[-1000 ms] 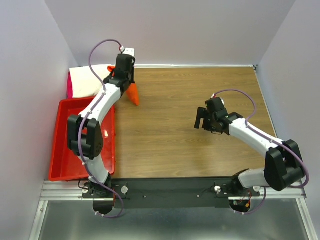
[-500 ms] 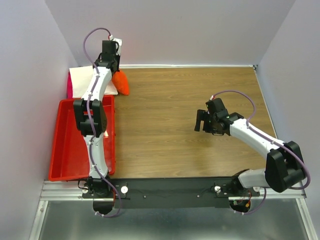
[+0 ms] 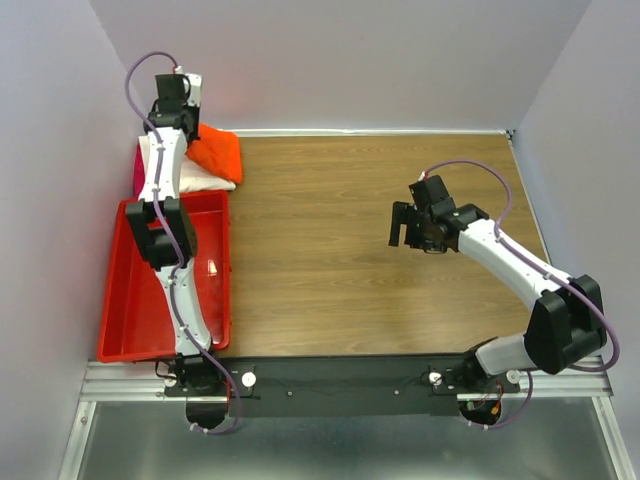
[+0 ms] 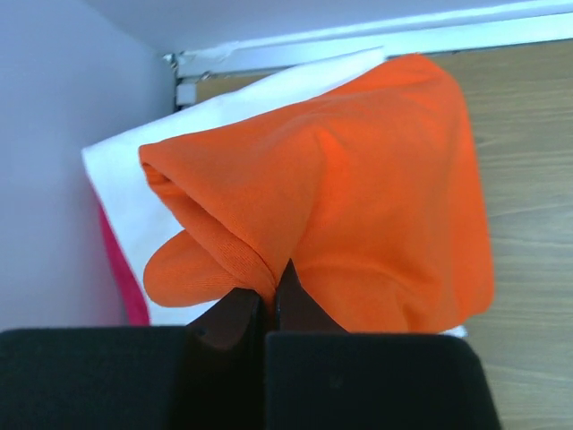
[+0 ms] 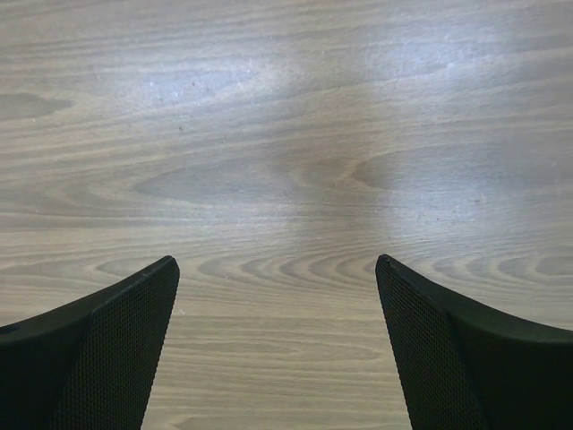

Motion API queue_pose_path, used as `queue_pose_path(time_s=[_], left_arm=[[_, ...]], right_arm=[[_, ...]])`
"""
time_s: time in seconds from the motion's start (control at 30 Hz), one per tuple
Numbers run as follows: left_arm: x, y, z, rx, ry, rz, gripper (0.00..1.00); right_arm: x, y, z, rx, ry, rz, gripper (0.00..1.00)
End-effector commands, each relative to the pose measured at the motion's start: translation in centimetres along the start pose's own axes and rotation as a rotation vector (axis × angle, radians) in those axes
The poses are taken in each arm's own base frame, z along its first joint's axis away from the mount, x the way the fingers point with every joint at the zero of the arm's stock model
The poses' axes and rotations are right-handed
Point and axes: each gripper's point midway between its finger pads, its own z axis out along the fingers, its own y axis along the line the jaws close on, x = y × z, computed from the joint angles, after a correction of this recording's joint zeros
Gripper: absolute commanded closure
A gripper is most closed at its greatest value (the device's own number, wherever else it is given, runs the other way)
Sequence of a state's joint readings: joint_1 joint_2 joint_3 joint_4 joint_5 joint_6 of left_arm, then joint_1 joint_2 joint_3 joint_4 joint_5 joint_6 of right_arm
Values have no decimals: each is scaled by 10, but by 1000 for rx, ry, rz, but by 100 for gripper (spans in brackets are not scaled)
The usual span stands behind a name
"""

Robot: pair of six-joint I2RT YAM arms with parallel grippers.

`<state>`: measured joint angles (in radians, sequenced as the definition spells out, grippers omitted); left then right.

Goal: Fold and stack the t-shirts
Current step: Neatly place the folded tshirt to the corner, then reset both grippers

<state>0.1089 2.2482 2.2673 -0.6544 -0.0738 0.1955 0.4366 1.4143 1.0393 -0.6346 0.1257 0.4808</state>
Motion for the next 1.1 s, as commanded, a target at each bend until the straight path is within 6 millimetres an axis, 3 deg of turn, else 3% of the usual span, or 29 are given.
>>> queue_pose_path(time_s=[0.0,0.17,0.43,0.53,0.57,0.63,0.67,0.73,0.83,0.93,1.03,1.07], left_arm=[[-9,53,-23,-86,-16,6,100],[16,88,-9,-168,52,-7,100],[40,122,0,-285,111,-4,100],[58,131,2,-342,164,-23,72],[64,133,2,-357,180,-35,53],[68,138,-3,-375,189,-88,35],[63,142,-10,-392,178,-106,24],[54,144,-21,-404,152,-125,17],[27,138,-46,-360,63,-194,16],[-3,115,-78,-227,-51,-256,16],[-29,78,-120,-50,-173,-310,16],[-32,61,-145,22,-208,-324,16]], right_arm=[[-4,-12,-10,74,11,-6,4],[-9,-17,-21,114,14,16,5],[-14,-15,-31,110,-5,80,6],[-15,-15,-35,112,-16,93,6],[-15,-16,-36,116,-20,94,6],[-20,-19,-40,130,-43,100,6],[-22,-19,-41,133,-51,101,6],[-26,-22,-43,147,-69,102,6],[-30,-23,-45,155,-87,118,6],[-33,-23,-47,156,-100,131,6],[-41,-26,-54,165,-139,123,6],[-44,-27,-58,168,-155,114,5]])
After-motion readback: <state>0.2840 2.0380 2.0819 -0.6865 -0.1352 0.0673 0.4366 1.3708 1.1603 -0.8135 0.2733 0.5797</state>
